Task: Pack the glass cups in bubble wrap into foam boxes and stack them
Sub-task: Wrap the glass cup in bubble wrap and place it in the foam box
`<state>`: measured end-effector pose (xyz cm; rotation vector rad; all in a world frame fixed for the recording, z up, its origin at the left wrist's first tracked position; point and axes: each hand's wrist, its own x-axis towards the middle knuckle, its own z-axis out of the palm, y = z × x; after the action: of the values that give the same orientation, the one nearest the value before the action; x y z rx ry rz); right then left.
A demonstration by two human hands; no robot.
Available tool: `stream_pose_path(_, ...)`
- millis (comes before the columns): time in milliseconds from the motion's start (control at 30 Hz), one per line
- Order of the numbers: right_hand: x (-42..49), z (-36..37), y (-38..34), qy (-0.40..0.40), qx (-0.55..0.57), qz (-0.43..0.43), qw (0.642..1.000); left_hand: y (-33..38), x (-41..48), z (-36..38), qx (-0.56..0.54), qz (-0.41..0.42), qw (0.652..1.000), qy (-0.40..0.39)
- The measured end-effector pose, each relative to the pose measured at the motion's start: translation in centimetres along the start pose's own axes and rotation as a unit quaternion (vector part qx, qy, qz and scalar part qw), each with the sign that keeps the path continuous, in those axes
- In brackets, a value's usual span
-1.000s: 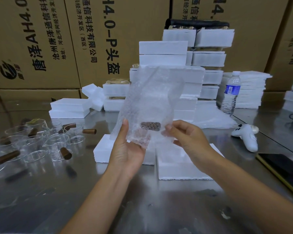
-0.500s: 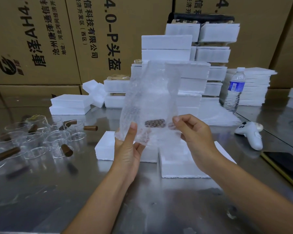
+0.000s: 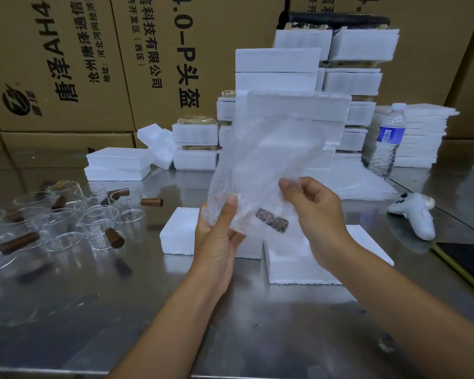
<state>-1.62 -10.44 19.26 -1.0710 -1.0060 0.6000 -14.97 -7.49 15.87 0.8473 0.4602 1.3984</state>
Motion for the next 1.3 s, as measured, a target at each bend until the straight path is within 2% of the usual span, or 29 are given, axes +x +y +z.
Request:
stream_pose_path(233, 0.6, 0.3, -0.3, 0.007, -0.013, 0.0, 1.0, -0.4, -0.2, 0.0, 0.099, -0.02, 0.994, -0.034)
stream_pose_path(400, 0.4, 0.0, -1.2, -0.002, 0.02, -0.004, 1.0, -0.7, -0.5, 0.1, 0.192, 0.036, 0.979, -0.056)
stream_pose_path(500, 0.7, -0.6, -1.1, -0.031, -0.038, -0.067, 0.997, -0.7, -0.8, 0.2, 0.246, 0.074, 0.961, -0.102)
stream_pose_path(567, 0.7, -1.0, -1.0, -0.073, -0.094, -0.125, 0.985, -0.8, -1.0, 0.2, 0.265, 0.085, 0.952, -0.131)
stream_pose_path(633, 0.5, -1.5, -0.9, -0.119, -0.145, -0.147, 0.971, -0.8, -1.2, 0.2, 0.275, 0.095, 0.945, -0.151)
stream_pose_path(800, 0.3, -2.6, -0.9, -0.199, -0.247, -0.108, 0.942, -0.8, -1.7, 0.5, 0.303, 0.113, 0.93, -0.175)
stream_pose_path(900, 0.3, -2.9, -1.4, -0.24, -0.231, -0.042, 0.942, -0.6, -1.5, 0.7, 0.307, 0.128, 0.928, -0.167)
stream_pose_path(967, 0.1, -2.6, -1.7, -0.254, -0.206, -0.027, 0.944, -0.6, -1.4, 0.6, 0.308, 0.134, 0.928, -0.159)
stream_pose_path(1067, 0.0, -1.8, -2.0, -0.246, -0.237, -0.053, 0.938, -0.7, -1.4, 0.6, 0.335, 0.137, 0.919, -0.157)
stream_pose_path(1233, -0.2, -1.1, -1.8, -0.165, -0.219, -0.138, 0.952, -0.7, -1.2, 0.5, 0.337, 0.155, 0.919, -0.131)
stream_pose_path(1300, -0.5, -1.3, -2.0, -0.191, -0.179, -0.139, 0.955, -0.7, -1.2, 0.4, 0.326, 0.164, 0.924, -0.116)
